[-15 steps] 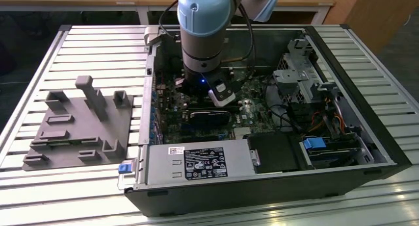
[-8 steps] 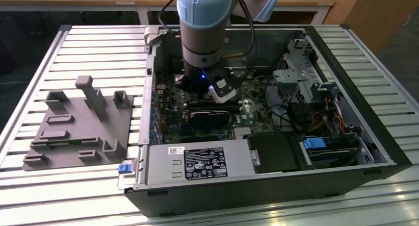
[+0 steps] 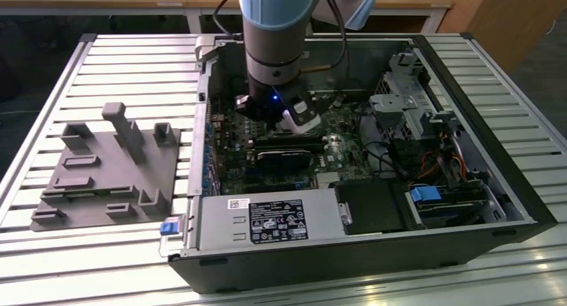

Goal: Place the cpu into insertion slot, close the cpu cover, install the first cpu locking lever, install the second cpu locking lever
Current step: 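Install the second cpu locking lever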

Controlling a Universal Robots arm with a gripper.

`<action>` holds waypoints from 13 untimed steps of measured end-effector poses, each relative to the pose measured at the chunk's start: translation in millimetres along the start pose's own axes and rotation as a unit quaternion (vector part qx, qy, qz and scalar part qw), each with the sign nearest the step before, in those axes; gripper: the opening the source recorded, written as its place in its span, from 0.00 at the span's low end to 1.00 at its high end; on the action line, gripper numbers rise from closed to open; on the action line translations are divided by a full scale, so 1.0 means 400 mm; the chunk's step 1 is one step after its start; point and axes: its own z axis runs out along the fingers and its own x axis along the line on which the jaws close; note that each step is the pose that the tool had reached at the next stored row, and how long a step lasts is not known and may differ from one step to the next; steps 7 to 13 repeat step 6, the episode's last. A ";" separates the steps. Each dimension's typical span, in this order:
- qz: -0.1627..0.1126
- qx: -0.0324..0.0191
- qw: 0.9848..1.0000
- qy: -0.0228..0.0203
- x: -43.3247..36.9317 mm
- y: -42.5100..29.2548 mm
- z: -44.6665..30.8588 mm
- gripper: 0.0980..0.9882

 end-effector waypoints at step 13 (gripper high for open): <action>0.000 -0.002 1.000 0.000 0.000 0.003 -0.012 0.01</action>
